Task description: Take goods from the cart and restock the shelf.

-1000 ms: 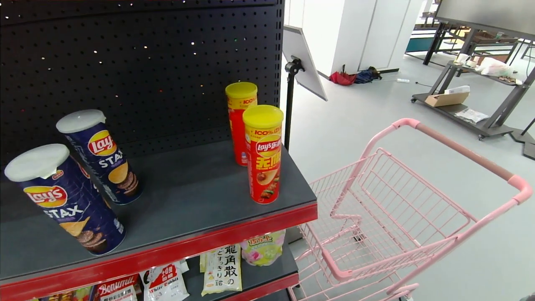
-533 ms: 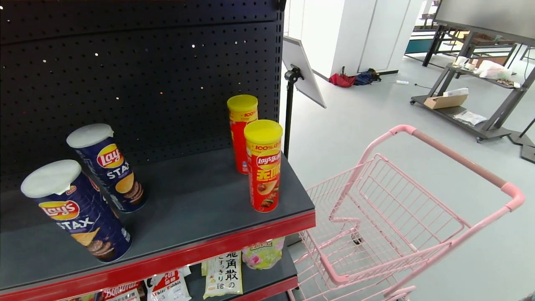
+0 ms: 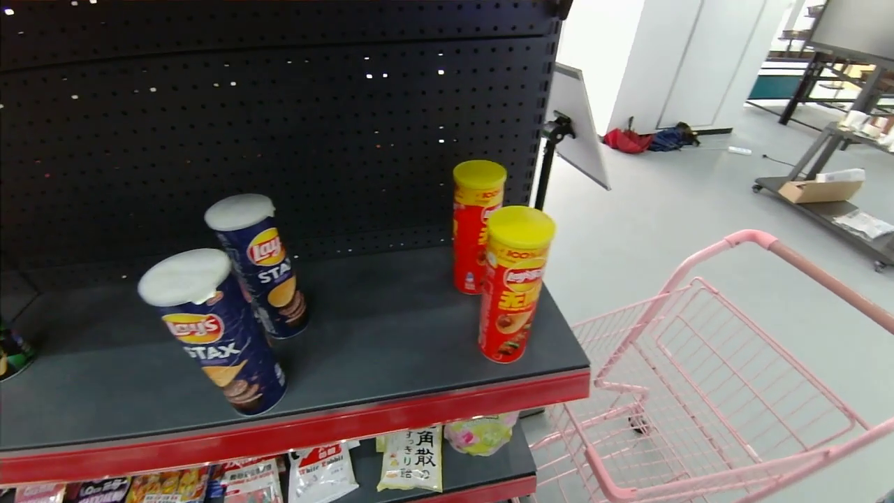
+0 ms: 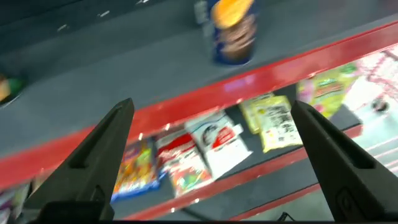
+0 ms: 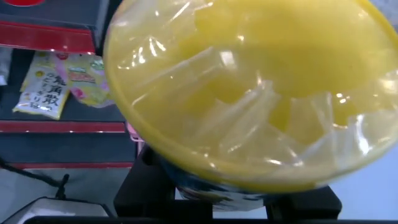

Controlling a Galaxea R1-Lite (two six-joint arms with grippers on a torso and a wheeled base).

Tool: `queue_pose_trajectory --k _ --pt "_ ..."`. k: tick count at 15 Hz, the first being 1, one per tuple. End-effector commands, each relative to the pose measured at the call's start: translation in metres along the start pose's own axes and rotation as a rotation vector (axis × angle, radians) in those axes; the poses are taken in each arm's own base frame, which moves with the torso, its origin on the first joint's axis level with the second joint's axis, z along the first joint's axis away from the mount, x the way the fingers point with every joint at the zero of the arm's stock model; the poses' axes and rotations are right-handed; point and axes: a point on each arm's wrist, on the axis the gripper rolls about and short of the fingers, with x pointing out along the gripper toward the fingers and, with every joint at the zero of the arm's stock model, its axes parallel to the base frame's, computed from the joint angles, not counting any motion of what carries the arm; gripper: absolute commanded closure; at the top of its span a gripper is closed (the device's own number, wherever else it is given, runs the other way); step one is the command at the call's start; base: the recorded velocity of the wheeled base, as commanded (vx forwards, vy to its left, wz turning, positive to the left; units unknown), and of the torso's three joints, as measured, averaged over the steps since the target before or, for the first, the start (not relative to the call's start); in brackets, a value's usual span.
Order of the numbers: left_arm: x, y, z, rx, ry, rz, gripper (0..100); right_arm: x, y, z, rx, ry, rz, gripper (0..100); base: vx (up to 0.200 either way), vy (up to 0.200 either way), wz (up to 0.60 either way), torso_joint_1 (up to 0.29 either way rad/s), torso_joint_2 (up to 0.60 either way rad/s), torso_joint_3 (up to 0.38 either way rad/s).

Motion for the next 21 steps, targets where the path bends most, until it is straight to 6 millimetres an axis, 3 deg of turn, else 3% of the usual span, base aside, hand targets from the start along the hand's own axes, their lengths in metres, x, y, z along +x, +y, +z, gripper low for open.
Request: queue_pose_trajectory --k 1,3,9,21 --pt "0.000 0.000 0.000 0.002 0.001 -0.001 0 0.001 0.000 -0.001 -0.002 0.006 0.002 100 0.000 0.000 0.60 -0.002 0.00 0.002" --pt "0.000 0.000 0.000 0.002 0.000 -0.007 0 0.001 0.001 -0.002 -0.003 0.009 0.004 100 0.000 0.000 0.60 0.002 0.00 0.000" --pt "0.000 0.000 0.000 0.008 -0.003 -0.011 0 -0.007 0.002 -0.020 0.023 -0.063 -0.004 100 0.000 0.000 0.00 0.000 0.00 0.000" --pt "0.000 0.000 0.000 0.008 -0.002 -0.013 0 -0.009 0.004 -0.032 0.030 -0.074 -0.008 100 0.000 0.200 0.00 0.000 0.00 0.004"
